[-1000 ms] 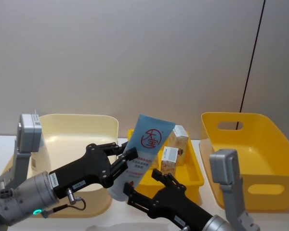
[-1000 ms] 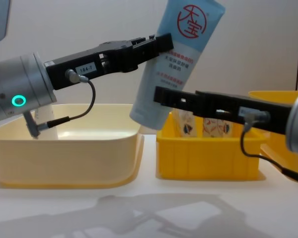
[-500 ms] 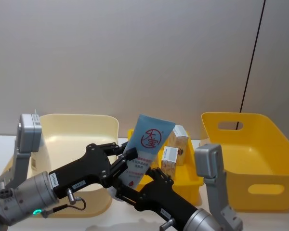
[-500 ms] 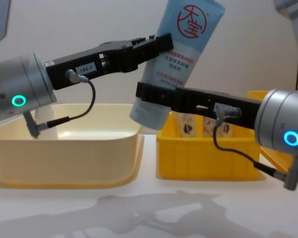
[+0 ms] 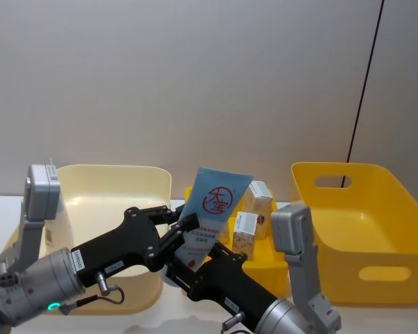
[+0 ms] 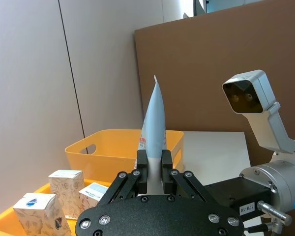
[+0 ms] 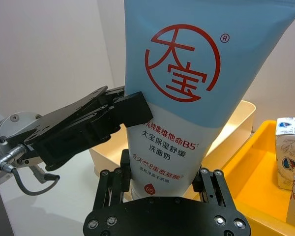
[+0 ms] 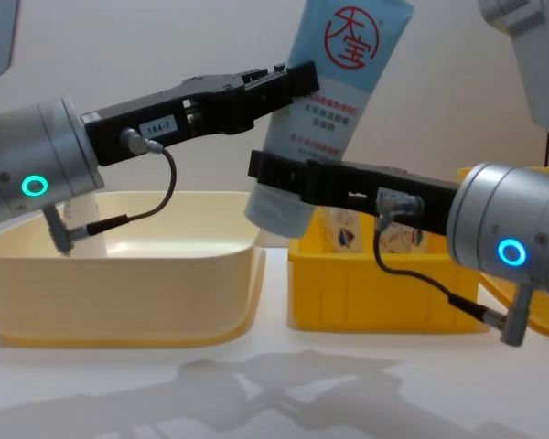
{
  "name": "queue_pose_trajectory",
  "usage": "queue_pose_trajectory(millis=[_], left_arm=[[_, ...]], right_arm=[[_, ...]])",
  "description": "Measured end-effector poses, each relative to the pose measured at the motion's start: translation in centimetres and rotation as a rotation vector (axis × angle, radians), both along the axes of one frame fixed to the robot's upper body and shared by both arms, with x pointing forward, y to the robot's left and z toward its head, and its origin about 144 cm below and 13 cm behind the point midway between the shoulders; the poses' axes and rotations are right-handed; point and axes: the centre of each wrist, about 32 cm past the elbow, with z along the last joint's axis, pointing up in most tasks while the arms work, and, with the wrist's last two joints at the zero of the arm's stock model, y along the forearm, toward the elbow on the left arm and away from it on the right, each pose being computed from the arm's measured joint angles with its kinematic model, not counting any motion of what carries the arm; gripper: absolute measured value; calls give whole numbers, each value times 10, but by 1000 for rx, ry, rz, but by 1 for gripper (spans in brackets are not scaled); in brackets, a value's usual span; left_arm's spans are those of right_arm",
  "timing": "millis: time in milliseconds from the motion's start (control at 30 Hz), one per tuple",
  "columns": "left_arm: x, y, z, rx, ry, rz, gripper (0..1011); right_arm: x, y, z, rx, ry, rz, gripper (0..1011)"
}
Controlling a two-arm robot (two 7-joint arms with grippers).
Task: Bimanual collaborative sorting of washing and personal care products
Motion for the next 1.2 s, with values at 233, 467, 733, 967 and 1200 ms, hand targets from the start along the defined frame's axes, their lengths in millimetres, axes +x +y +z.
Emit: queue_pose_trajectory(millis=[233,467,733,967,1200], left_arm=[[0,0,0,0,0,0,225],[0,0,0,0,0,-1,427],[0,0,0,0,0,-1,671],[0,0,0,0,0,-1,874],[0,0,0,0,0,0,1003]], right_arm=[[1,2,0,-1,-1,-3,641],[1,2,0,-2,-1,-4,602],[2,2,0,-2,-3,-6,575],[3,-4,1,-7,-11,-35,574],[5,-15,3,-18,-36,-105,575]])
